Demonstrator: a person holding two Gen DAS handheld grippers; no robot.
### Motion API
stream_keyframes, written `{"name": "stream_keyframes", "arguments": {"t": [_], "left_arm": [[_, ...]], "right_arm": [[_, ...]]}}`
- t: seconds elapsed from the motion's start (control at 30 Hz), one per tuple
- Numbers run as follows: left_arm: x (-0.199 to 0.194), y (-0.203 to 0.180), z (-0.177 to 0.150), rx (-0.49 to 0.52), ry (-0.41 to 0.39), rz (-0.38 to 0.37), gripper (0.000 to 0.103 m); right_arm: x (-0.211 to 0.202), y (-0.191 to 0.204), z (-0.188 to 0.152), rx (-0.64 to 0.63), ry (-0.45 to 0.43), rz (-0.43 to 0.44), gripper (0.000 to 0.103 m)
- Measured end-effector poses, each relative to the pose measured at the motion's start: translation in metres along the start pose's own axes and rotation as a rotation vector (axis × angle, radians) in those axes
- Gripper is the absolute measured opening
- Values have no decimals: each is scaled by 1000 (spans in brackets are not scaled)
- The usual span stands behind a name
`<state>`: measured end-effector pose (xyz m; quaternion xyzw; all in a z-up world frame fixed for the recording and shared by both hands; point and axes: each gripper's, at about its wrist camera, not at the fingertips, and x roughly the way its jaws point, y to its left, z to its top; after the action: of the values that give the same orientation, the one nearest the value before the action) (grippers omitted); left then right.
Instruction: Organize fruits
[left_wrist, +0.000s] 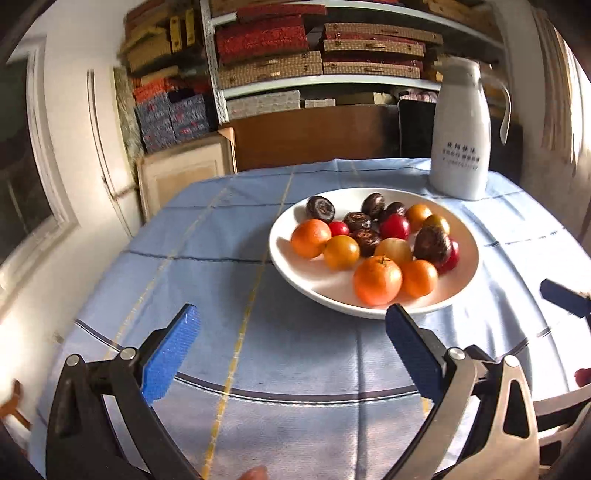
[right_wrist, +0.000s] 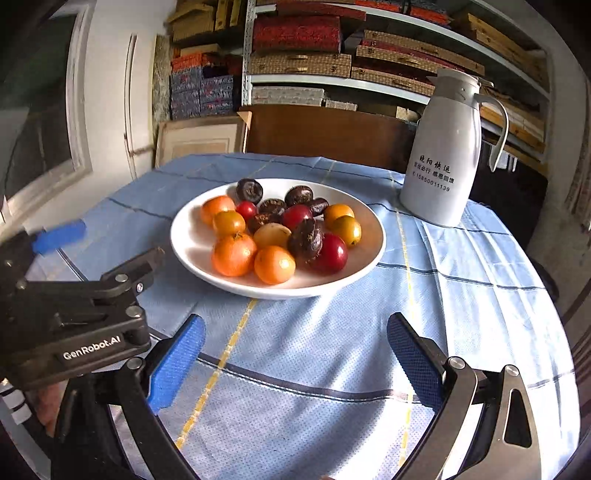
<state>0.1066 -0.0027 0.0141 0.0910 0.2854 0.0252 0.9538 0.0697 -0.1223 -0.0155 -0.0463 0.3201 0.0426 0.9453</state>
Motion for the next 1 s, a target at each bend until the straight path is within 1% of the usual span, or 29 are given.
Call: {"name": "stream_keyframes", "arguments": {"t": [0.03, 0.1, 0.17, 0.23, 0.3, 0.53, 0.7, 0.8, 0.87, 0.93, 1.0], "left_arm": [[-2, 0, -1, 1, -7, 8, 98], [-4, 3, -1, -21, -8, -7, 98], [-5, 10, -1, -57, 8, -93, 98], [-5, 13, -1, -80, 14, -119, 98], [-7, 13, -1, -76, 5, -110, 98], [-10, 8, -4, -53, 1, -122, 98], [-11, 6, -3, -50, 3, -172, 98], [-14, 7, -4, -55, -14, -149, 98], [-14, 6, -3, -49, -20, -157, 98], [-14, 5, -4, -43, -23, -138, 98], [-14, 4, -4, -37, -24, -136, 98]], "right_arm": [[0, 1, -1, -7, -2, -11, 99], [-3, 0, -3, -5, -12, -11, 99], [-5, -4, -4, 16, -13, 2, 99], [-6, -7, -6, 34, -9, 8, 99], [-6, -11, -7, 52, 0, 12, 99], [-2, -15, -9, 75, 24, 11, 99], [-2, -16, -10, 77, 27, 11, 99], [-2, -16, -10, 78, 26, 12, 99], [-2, -16, -9, 80, 26, 13, 99], [-2, -17, -10, 83, 27, 14, 99], [-2, -17, -10, 83, 27, 13, 99]]}}
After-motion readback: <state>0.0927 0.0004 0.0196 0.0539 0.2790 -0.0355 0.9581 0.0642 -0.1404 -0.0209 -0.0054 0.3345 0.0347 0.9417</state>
